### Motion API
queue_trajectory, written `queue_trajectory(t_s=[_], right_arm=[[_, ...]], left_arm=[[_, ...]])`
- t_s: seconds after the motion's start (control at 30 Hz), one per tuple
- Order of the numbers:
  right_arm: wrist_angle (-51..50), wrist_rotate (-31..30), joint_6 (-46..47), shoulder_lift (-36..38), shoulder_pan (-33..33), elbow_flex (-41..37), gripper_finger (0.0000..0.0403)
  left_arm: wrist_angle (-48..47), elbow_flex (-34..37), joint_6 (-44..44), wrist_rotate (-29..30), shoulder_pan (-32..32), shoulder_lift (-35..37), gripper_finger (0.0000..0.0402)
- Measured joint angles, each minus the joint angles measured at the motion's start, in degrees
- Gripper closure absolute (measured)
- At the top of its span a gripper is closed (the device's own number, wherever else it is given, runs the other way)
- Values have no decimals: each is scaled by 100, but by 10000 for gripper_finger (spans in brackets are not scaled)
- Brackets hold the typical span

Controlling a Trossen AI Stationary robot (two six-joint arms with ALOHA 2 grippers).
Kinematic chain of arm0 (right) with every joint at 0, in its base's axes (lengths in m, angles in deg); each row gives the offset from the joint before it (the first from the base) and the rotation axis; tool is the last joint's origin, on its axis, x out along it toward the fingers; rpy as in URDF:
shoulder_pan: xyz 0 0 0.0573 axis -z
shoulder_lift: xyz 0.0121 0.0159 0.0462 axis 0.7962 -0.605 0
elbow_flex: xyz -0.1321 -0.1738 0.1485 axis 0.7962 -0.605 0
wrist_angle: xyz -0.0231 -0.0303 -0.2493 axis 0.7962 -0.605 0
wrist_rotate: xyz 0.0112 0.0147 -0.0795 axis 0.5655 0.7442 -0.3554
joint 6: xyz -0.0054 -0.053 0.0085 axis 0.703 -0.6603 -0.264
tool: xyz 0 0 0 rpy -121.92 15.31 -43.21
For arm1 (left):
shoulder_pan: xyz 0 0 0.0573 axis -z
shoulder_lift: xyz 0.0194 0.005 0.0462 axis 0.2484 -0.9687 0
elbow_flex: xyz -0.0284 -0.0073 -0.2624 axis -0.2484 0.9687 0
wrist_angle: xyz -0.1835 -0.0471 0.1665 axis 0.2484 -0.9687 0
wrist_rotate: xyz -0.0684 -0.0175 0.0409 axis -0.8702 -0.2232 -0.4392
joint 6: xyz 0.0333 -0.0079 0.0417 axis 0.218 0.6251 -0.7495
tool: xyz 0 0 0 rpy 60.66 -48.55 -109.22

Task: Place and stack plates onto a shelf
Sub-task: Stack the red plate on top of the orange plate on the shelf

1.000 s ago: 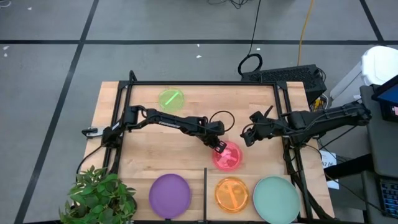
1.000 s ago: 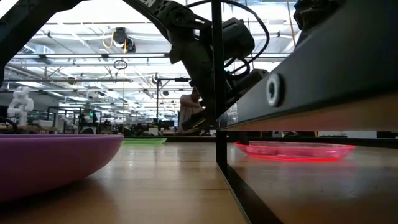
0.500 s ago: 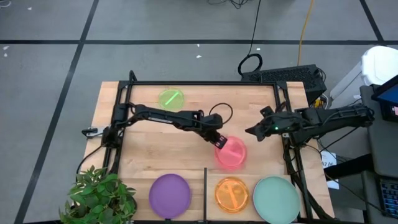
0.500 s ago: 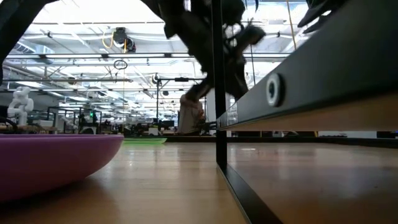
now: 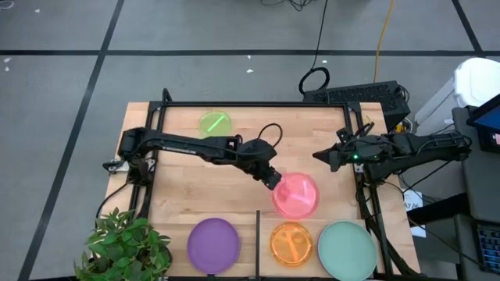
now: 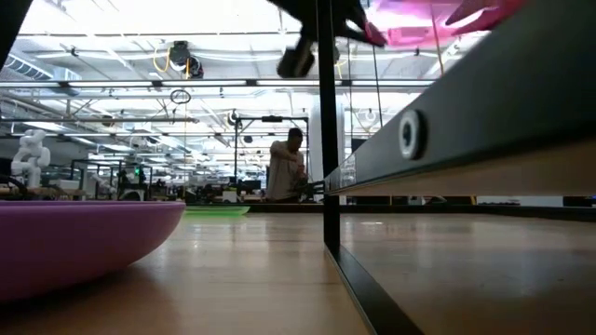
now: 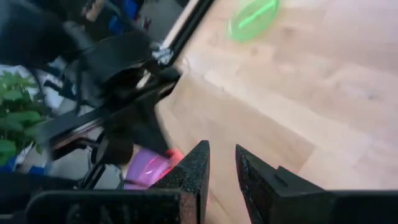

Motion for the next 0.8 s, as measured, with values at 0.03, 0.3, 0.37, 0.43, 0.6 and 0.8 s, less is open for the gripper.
queue_trajectory(t_s=[0.03,0.3,0.37,0.43,0.6,0.8], right_arm=[[-11,-49,-11,18,0,-1,342],[-12,-204,-94,59,0,0,342],[-14,-203,-97,59,0,0,342],[-12,-201,-97,59,0,0,342],[-12,-200,-97,59,0,0,342],[-12,-172,-187,59,0,0,342]], left_arm=[[17,0,68,33,57,37,398],[582,-2,757,490,808,109,399],[556,-2,865,755,1015,100,399],[551,-2,954,1027,1169,87,399],[753,-2,1078,1453,1427,87,399],[979,-2,1125,1571,1619,87,399]])
